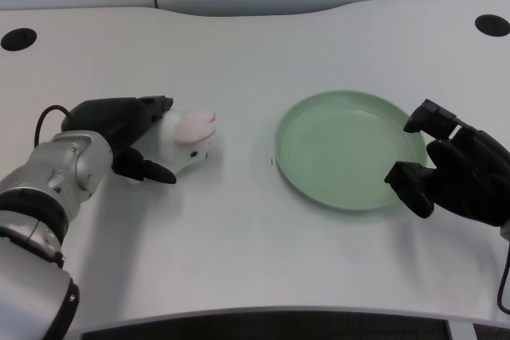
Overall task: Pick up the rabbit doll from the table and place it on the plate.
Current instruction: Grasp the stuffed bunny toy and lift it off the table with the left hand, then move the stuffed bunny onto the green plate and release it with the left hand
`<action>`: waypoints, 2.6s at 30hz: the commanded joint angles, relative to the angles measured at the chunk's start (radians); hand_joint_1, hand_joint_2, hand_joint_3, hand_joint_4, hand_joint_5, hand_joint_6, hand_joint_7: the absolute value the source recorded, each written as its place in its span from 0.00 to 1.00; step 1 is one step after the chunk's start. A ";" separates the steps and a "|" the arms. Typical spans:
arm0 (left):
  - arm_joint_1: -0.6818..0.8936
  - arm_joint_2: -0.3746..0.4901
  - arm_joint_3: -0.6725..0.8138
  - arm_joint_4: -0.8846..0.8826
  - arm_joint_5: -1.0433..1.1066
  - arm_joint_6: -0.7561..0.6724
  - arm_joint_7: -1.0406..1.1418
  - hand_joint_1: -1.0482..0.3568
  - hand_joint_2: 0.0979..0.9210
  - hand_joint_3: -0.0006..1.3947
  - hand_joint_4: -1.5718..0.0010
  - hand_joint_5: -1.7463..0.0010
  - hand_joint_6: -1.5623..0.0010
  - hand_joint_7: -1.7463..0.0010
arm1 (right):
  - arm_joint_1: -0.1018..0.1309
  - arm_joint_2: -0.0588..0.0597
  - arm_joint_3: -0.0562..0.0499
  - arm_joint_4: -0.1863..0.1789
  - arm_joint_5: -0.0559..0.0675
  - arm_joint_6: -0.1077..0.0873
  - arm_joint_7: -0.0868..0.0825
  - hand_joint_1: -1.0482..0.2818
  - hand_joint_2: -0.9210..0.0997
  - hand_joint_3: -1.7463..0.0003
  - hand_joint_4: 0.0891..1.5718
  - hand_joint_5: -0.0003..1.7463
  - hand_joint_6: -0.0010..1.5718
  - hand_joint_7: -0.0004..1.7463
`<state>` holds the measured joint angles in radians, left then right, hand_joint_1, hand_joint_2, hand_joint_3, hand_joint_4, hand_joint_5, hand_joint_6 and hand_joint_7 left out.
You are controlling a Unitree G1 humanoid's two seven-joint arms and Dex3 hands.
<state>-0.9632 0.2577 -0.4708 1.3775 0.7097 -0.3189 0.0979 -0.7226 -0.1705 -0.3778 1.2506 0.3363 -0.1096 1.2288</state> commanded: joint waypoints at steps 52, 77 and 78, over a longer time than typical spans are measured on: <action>-0.238 -0.150 -0.011 -0.005 0.023 -0.147 0.217 0.64 0.95 0.00 0.56 0.30 0.24 0.96 | 0.009 0.000 -0.013 -0.025 0.050 0.000 0.066 0.33 0.01 0.99 0.62 1.00 0.48 1.00; -0.252 -0.355 -0.115 -0.010 0.074 -0.226 0.237 0.58 1.00 0.02 0.62 0.09 0.55 0.36 | 0.008 0.016 -0.012 -0.035 0.065 -0.006 0.096 0.32 0.01 1.00 0.62 1.00 0.50 1.00; -0.253 -0.355 -0.115 -0.010 0.074 -0.226 0.238 0.58 1.00 0.02 0.62 0.10 0.55 0.36 | 0.008 0.016 -0.012 -0.035 0.065 -0.006 0.096 0.32 0.01 1.00 0.62 1.00 0.50 1.00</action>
<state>-1.1939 -0.1041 -0.5814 1.3738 0.7810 -0.5467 0.3229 -0.7197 -0.1513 -0.3830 1.2203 0.3902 -0.1142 1.3207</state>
